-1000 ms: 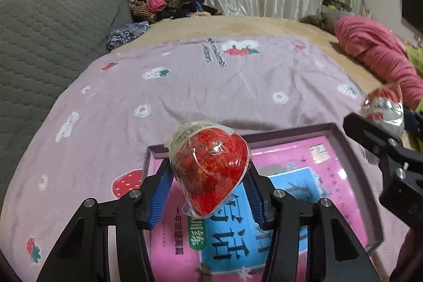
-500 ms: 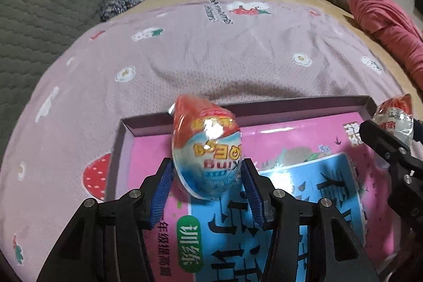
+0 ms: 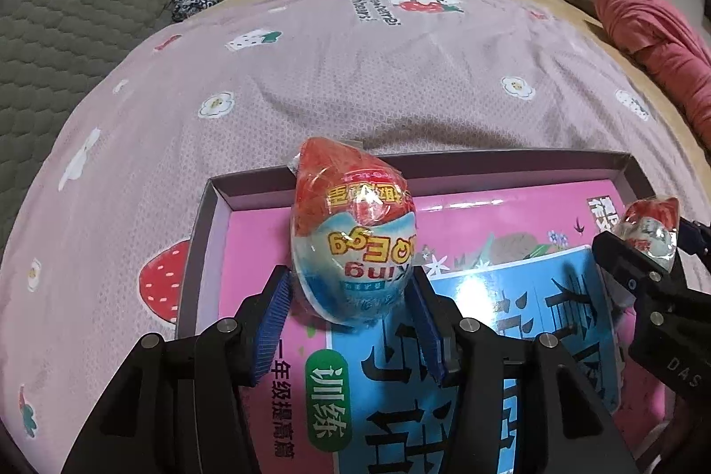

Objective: Organize objects
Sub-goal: 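Lower the eggs onto the book and open both grippers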

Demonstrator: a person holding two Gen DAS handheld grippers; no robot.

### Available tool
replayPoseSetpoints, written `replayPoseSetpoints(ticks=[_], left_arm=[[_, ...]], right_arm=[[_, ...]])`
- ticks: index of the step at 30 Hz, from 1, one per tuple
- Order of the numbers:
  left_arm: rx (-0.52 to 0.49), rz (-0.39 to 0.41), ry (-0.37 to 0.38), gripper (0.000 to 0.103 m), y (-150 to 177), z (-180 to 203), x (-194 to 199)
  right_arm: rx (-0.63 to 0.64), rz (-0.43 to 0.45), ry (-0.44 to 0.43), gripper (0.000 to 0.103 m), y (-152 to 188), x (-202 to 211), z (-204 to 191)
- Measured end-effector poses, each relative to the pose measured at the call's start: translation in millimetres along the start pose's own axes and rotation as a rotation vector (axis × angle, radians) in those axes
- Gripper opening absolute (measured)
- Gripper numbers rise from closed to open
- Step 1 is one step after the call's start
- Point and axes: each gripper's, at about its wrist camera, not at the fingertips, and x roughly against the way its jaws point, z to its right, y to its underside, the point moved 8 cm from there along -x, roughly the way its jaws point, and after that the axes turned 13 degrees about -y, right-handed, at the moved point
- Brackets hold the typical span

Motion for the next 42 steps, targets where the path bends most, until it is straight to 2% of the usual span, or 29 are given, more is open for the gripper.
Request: replayPoseSetpoints(ticks=[1,6,7,9,11,16,21,26,28,32,42], left_arm=[[0.001,0.002,0.000,0.054,-0.1,-0.6,0.6],[0.003,-0.002,-0.001,0.056,0.5,-3.1,4.4],[0.002,-0.002,-0.003,0.058,0.7,-3.5,5.5],[0.001,0.000,-0.014,0.072,0.4,-5.3,7.7],[0.001,0.015,-0.022,0.076,-0.5,-6.5,11.7],[-0.025,0.022,-0.021,0.077,0.8,-4.7,18.3],[-0.055,0.068,-0.050,0.077,4.1,-7.2,35.6],[-0.022,0.093,-0.017,0.078,3.9,-18.9,66.9],[-0.018,0.104,-0.007,0.078,3.3,-23.0,82.5],[-0.013,0.130,-0.035,0.080,6.8,-35.4,111.8],[0.052,0.144,0.042,0.080,26.9,-57.3,182.2]], right_arm=[[-0.001,-0.001,0.000,0.076,-0.1,0.2,0.5],[0.004,0.008,0.020,0.081,-1.5,3.7,2.9],[0.006,0.009,0.024,0.081,-1.5,4.5,3.3],[0.000,0.012,0.017,0.081,-1.4,7.2,3.9],[-0.012,0.028,-0.001,0.082,-3.3,12.9,3.0],[-0.008,0.064,-0.003,0.086,-8.4,30.0,0.6],[-0.006,0.106,-0.017,0.089,-13.8,51.8,-5.1],[0.016,0.141,-0.011,0.090,-17.1,85.8,-17.4],[0.035,0.158,-0.019,0.094,-19.1,105.6,-27.0],[0.038,0.188,-0.070,0.097,-21.7,140.9,-44.5],[0.081,0.212,-0.030,0.098,-5.1,203.9,-75.0]])
